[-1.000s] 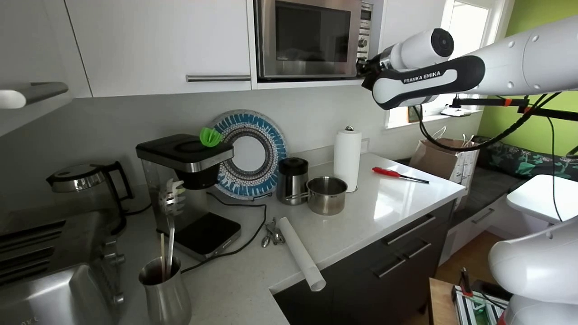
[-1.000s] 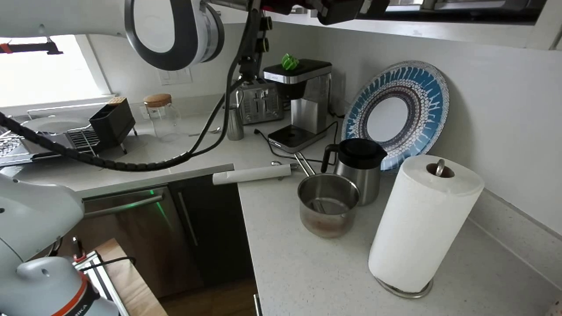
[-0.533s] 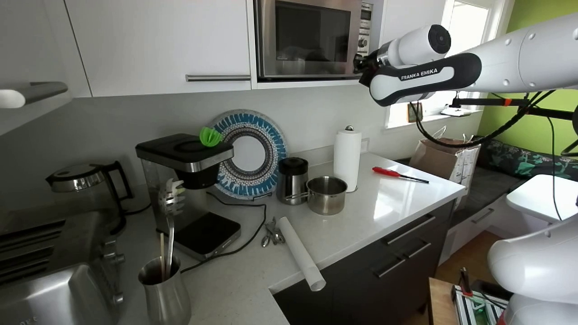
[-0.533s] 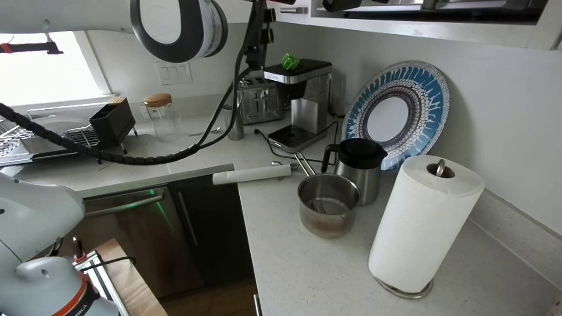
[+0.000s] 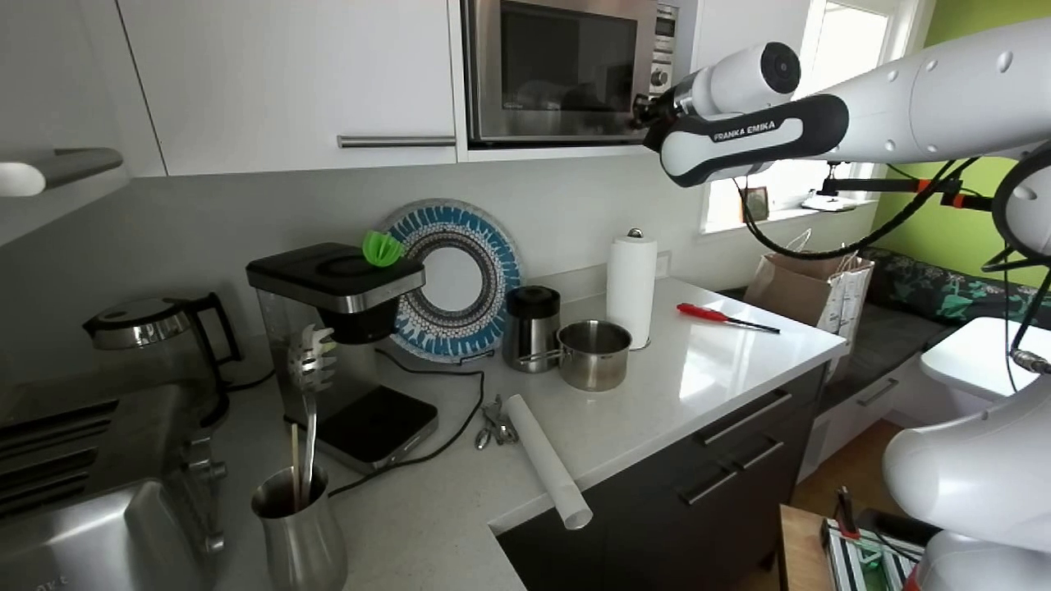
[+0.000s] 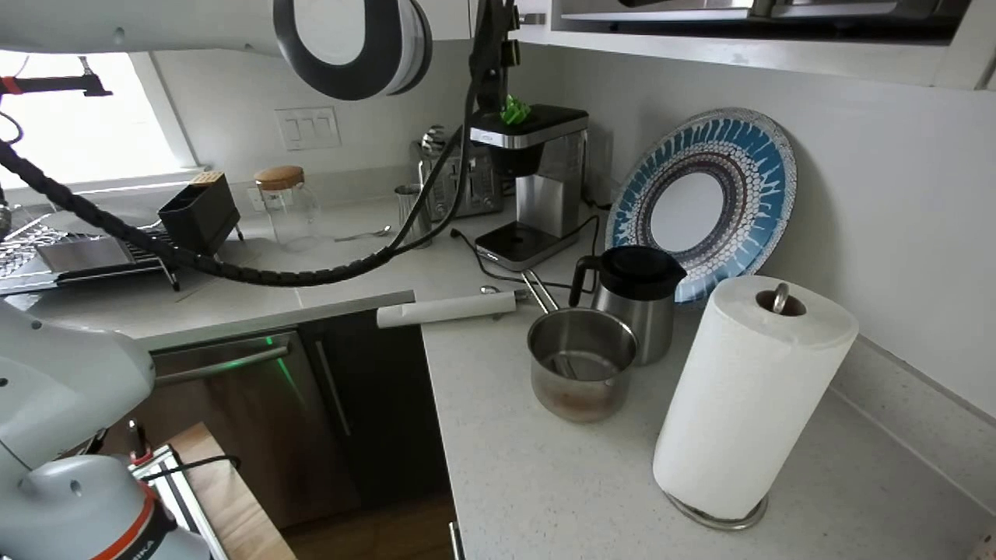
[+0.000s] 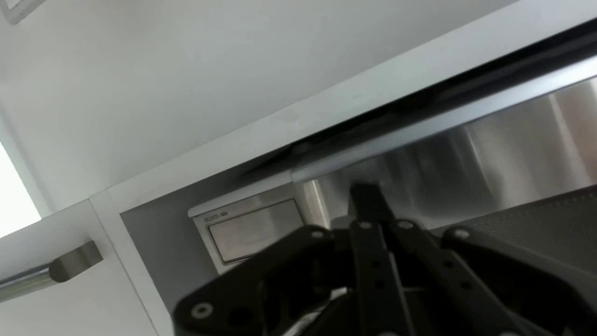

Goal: Close the microwave door

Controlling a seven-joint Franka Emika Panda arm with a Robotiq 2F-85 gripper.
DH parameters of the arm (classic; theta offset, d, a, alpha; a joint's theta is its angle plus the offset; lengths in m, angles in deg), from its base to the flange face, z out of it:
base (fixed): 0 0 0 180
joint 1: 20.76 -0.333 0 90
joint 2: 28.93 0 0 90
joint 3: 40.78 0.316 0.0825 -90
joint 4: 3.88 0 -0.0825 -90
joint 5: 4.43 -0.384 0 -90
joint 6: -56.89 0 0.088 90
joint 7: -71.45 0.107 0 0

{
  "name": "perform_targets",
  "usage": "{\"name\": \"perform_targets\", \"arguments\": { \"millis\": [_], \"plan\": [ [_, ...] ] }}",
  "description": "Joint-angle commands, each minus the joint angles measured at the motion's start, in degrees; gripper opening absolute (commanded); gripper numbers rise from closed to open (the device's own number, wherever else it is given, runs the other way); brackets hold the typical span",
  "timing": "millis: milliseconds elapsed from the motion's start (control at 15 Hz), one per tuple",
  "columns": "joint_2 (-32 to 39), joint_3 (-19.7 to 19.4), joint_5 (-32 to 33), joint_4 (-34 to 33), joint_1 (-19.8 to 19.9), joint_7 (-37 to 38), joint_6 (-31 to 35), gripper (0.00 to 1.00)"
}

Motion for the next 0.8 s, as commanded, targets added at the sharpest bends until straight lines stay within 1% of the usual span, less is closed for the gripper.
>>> {"name": "perform_targets", "arguments": {
  "millis": [0,333,467,533,600,667,733],
  "plan": [
    [4.27,4.85,2.44,-5.53,4.67,1.8,-2.73,0.0],
    [7.97,11.14,5.19,-11.17,10.51,3.51,-7.62,0.0],
    [6.97,12.85,6.56,-11.32,12.65,4.85,-9.51,0.0],
    [6.05,12.35,5.96,-11.01,12.07,4.44,-10.76,0.0],
    [4.26,10.78,4.48,-9.47,10.34,2.96,-11.38,0.0],
    [2.6,7.51,1.78,-7.48,6.56,-0.44,-12.18,0.0],
    [2.82,1.77,3.45,-6.35,0.05,-1.13,-12.73,0.0]
  ]
}}
